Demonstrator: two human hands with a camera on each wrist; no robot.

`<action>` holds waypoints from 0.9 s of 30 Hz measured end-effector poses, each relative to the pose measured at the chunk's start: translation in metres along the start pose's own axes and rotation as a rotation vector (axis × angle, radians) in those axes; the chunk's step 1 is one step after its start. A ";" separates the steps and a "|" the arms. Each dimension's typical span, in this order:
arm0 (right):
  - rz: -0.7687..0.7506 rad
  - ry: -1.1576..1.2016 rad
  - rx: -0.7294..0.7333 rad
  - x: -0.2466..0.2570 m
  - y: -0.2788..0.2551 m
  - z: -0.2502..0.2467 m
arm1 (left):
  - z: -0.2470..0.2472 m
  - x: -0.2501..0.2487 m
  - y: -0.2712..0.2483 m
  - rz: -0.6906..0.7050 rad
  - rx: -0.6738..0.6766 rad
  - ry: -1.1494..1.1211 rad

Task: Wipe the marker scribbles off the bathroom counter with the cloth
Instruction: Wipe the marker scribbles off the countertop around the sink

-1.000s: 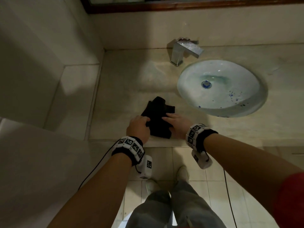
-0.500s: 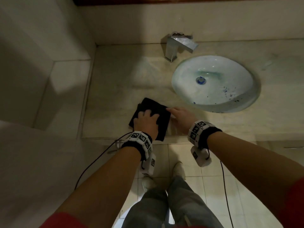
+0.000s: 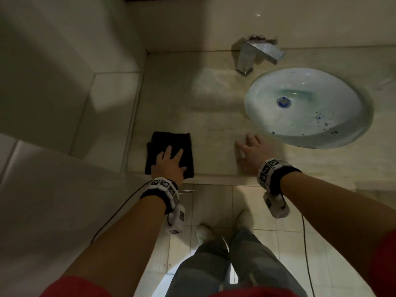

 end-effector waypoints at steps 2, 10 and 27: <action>-0.005 -0.025 -0.018 0.002 0.000 -0.005 | -0.001 0.015 -0.001 -0.031 -0.029 -0.037; -0.074 0.012 0.038 -0.004 0.041 -0.036 | -0.003 0.011 0.002 -0.086 -0.045 -0.073; -0.242 -0.023 0.056 -0.022 0.124 -0.074 | -0.054 0.005 0.102 -0.099 0.153 -0.013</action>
Point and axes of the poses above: each hand's wrist, its own y-axis towards the middle knuckle, its own z-axis out of the palm, x = y × z, the point moved 4 cm from there along y, towards the middle knuckle, and after that the axes turned 7 degrees about y, right-handed, at the moved point
